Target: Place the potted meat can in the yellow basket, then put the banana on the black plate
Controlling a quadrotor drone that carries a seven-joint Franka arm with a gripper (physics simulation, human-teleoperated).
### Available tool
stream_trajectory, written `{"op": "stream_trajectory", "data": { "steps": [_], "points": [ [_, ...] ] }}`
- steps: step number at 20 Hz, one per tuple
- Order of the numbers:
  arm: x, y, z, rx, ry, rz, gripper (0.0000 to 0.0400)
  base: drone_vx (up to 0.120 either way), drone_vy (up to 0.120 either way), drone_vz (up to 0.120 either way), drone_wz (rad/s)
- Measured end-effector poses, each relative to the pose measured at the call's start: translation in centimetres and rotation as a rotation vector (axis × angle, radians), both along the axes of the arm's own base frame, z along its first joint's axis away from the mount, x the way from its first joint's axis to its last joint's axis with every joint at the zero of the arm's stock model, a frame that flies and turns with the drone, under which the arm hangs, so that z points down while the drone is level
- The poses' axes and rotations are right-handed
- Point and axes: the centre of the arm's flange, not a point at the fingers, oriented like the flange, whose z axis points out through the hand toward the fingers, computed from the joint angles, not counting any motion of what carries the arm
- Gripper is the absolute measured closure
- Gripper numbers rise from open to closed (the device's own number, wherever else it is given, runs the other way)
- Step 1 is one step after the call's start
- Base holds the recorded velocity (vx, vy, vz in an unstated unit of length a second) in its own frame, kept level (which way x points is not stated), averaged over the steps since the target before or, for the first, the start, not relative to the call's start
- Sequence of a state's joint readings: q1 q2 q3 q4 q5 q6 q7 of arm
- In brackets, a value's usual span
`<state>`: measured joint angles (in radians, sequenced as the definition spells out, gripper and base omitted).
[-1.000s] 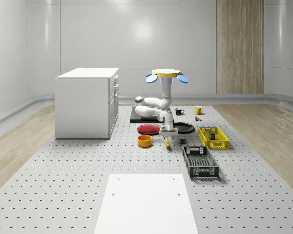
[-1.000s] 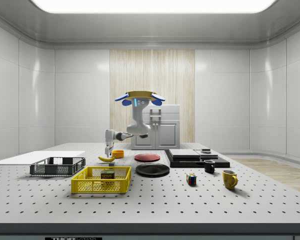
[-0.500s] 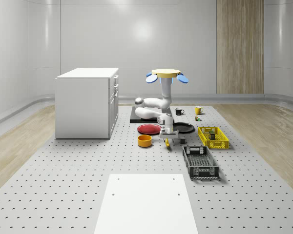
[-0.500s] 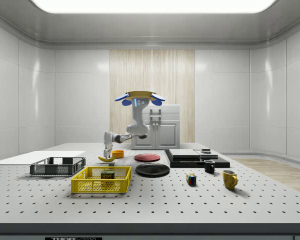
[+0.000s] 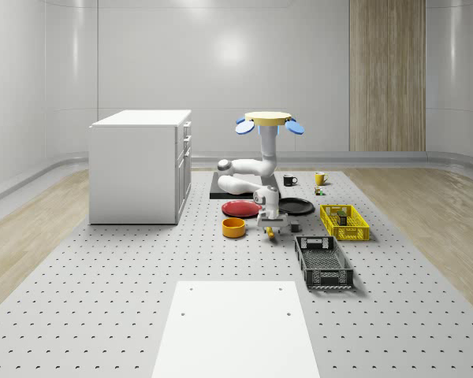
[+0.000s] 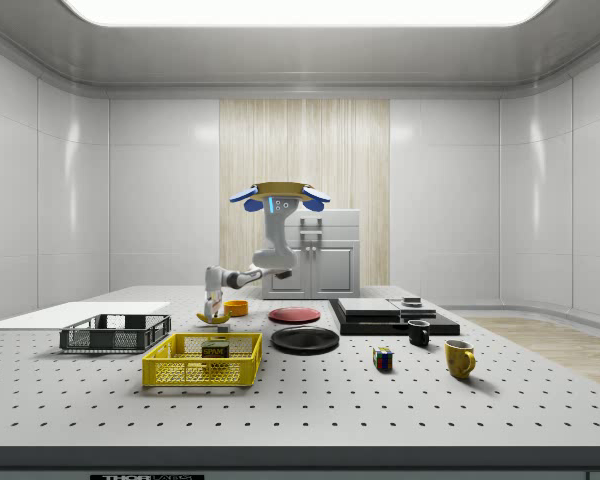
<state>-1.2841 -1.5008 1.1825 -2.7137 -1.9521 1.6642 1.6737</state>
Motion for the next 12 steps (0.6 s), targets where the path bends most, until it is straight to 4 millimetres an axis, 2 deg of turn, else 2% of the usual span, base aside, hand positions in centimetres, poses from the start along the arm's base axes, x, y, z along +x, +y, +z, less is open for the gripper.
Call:
{"op": "stream_trajectory", "data": {
  "steps": [12],
  "points": [
    [0.18, 0.94, 0.89, 0.000, 0.000, 0.000, 0.0000, 0.000, 0.000, 0.000, 0.000]
  ]
}}
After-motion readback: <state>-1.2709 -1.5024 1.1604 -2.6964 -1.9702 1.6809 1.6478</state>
